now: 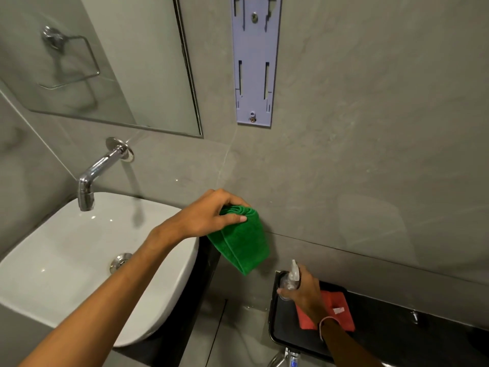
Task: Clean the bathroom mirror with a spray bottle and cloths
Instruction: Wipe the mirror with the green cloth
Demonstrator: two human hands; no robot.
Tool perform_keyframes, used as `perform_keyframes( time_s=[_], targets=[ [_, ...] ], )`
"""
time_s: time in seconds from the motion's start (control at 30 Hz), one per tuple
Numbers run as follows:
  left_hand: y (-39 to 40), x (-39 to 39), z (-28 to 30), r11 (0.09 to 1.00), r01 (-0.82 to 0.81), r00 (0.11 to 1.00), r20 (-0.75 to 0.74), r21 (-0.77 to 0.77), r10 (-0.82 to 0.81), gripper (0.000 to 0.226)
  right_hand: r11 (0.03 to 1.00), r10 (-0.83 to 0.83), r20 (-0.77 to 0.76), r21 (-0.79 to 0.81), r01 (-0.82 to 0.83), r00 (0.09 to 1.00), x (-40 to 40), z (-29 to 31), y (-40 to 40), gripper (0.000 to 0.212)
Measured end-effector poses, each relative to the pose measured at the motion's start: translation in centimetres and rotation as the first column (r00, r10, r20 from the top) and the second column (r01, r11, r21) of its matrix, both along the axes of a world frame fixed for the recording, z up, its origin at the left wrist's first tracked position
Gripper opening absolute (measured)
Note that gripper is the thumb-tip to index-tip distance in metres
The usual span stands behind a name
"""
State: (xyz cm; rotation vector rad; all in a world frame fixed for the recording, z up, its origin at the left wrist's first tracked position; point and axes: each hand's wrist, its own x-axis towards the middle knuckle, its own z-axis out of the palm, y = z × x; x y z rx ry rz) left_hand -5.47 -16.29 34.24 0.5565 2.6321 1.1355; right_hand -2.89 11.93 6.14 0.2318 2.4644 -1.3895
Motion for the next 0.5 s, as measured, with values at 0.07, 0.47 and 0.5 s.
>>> perform_keyframes(
  time_s=[0.07,0.47,0.5],
  targets=[
    [0.1,0.2,1.1,1.0,0.019,1.0,-0.007,0.0,-0.019,0.023,0.997,-0.073,-0.065,-0.028,0.072,0.995,0.9,2.6,-0.3,0.108],
    [-9.5,4.5,32.2,0.816,0.21,0.805,-0.569,0.538,0.168,0.024,0.522,0.426,-0.852,-0.043,-0.852,0.305,-5.3,53.9,-15.8,0.029],
    [-8.8,4.8,32.0,0.669,0.18,0.85,-0.457,0.721,0.263,0.038,0.553,0.392,-0.842,-0.107,-0.826,0.372,-5.0,55.9,-16.8,0.03]
  ],
)
